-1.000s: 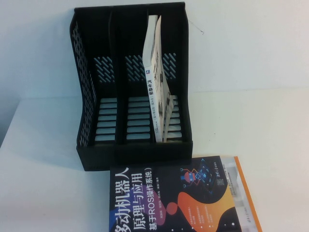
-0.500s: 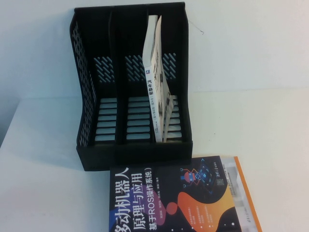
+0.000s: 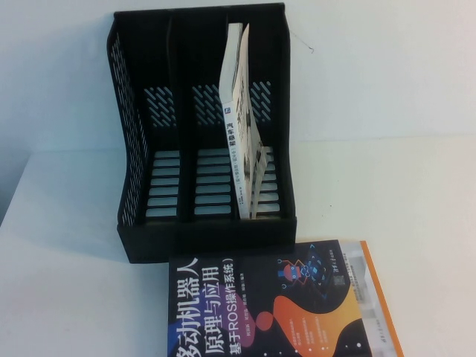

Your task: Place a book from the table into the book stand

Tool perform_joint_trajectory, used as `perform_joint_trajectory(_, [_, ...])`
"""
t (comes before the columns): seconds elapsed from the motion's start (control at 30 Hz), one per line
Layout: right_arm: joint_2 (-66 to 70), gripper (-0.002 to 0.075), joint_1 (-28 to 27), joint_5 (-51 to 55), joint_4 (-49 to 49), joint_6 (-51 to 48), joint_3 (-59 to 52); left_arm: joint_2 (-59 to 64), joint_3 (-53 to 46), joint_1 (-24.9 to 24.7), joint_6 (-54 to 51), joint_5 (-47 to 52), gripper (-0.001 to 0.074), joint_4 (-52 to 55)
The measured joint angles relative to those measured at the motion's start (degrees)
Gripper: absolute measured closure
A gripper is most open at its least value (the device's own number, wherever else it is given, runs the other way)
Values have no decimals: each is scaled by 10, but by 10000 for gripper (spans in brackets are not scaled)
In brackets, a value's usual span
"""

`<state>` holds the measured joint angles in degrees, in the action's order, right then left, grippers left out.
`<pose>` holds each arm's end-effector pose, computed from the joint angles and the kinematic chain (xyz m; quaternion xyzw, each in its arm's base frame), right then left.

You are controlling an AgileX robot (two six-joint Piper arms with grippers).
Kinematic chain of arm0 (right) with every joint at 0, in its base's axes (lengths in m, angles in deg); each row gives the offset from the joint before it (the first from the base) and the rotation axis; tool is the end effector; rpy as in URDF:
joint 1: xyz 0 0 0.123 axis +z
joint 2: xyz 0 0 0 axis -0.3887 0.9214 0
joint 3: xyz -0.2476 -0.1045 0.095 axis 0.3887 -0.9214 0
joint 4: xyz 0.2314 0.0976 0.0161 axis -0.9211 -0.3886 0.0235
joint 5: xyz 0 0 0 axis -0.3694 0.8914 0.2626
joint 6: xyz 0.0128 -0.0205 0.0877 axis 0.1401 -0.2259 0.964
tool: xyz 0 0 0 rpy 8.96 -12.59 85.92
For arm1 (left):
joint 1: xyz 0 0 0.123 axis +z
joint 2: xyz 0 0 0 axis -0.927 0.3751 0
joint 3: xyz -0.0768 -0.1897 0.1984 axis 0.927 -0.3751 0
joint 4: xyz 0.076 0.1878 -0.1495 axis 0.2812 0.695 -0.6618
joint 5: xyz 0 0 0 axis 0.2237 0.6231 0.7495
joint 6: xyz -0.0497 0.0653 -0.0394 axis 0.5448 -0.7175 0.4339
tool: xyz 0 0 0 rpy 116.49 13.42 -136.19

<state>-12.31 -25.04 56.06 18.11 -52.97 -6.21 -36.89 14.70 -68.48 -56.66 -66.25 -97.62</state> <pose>0.0373 0.0010 0.2566 0.0295 0.4407 0.0570 0.8953 0.0424 0.0035 0.2637 -0.0192 0.5337 0.0019 0.8454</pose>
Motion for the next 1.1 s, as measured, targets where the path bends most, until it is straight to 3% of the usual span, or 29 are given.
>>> perform_joint_trajectory(0.27, [8,728,0,329,-2,-7,156,22,158,0,-42,194,738,0])
perform_joint_trajectory(0.53, [166,728,0,553,-2,-8,316,177,260,0,-51,417,738,-3])
perform_joint_trajectory(0.73, [321,728,0,597,-10,-8,362,290,276,0,-107,493,738,-76])
perform_joint_trajectory(0.87, [404,728,0,583,-80,-19,363,331,276,0,-138,494,738,-138])
perform_joint_trajectory(1.1, [579,728,0,662,-286,-252,367,437,277,0,-165,520,738,-221])
